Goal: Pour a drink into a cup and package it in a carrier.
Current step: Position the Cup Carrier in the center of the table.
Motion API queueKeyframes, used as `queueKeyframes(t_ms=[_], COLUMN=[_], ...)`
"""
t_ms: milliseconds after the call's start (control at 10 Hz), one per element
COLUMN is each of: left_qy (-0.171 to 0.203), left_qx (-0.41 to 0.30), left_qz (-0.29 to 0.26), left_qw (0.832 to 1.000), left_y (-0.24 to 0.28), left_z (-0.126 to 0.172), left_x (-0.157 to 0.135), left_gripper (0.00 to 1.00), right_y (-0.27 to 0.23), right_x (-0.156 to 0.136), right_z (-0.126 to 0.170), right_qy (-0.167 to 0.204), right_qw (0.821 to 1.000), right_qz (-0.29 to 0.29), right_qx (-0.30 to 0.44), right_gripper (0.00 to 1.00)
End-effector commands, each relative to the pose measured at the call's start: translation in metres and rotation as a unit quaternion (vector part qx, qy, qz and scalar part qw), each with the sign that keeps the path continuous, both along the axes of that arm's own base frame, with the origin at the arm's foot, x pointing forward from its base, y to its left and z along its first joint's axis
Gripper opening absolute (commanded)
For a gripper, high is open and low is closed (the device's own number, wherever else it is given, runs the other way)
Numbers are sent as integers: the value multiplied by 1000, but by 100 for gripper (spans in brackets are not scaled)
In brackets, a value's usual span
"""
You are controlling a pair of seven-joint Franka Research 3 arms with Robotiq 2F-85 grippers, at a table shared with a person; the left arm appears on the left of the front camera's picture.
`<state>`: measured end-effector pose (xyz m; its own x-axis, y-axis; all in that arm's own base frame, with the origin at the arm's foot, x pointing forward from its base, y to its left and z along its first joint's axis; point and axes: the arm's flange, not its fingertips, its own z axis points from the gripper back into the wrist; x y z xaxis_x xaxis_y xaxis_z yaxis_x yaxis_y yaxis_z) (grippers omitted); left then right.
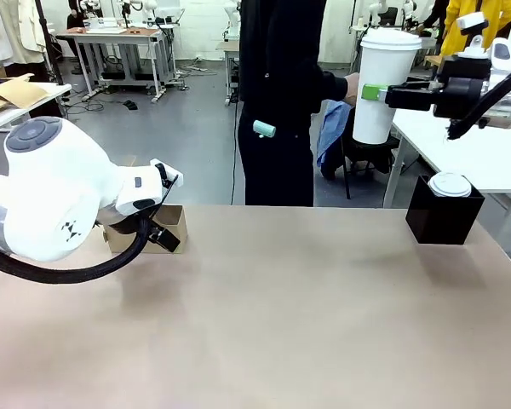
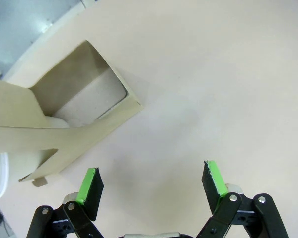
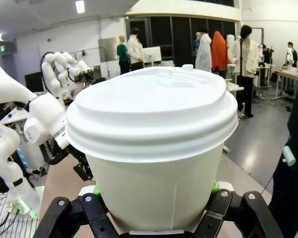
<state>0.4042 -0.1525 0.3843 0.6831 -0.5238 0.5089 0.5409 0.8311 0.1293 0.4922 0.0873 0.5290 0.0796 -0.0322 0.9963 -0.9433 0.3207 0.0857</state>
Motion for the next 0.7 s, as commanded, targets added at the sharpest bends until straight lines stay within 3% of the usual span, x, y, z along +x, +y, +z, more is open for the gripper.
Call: queueKeyframes(t_ms=[0, 300, 600], left_qy=[10, 24, 58], left_qx=[0, 2, -5], left_qz=[23, 71, 127], left_qw=[1000, 997, 990], left_y=[3, 15, 16], left_z=[50, 122, 176], left_x=[-7, -2, 38], left_gripper=[100, 100, 100], right_y=[2, 2, 2], right_x=[-1, -1, -1], right_z=[4, 4, 4], right_qy=[-6, -6, -6], right_qw=[1000, 1000, 1000], right_qz=[-6, -6, -6], right_qx=[-5, -5, -5], right_gripper=[80, 80, 80])
